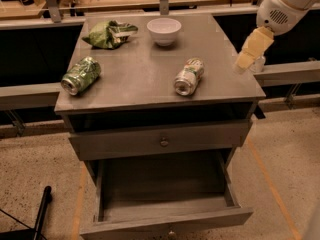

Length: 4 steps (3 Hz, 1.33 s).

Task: Place 7up can into middle drawer

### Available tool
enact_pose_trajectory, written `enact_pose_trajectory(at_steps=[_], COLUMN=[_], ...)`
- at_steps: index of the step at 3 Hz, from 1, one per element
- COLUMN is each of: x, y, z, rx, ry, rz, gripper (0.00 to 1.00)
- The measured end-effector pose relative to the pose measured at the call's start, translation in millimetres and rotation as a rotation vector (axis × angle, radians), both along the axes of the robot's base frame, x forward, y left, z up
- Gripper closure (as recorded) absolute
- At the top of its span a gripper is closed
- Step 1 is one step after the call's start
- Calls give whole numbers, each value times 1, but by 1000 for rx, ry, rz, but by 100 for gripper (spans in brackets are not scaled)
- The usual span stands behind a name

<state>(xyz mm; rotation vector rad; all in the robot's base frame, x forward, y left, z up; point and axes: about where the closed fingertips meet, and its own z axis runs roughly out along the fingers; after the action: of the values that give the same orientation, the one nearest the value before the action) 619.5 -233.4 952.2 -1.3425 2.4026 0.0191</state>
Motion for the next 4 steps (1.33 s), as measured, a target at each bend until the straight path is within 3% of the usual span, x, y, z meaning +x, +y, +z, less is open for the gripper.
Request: enact_pose_trajectory(at_steps=[1,2,3,4], x=[28,29,47,59], y=[-3,-2,28,83], z=[-8,-8,-33,-64], rx=[30,30,65,138], ry=[-14,-15,52,133], rz=[-23,-23,-56,-58], gripper=[0,0,0,0])
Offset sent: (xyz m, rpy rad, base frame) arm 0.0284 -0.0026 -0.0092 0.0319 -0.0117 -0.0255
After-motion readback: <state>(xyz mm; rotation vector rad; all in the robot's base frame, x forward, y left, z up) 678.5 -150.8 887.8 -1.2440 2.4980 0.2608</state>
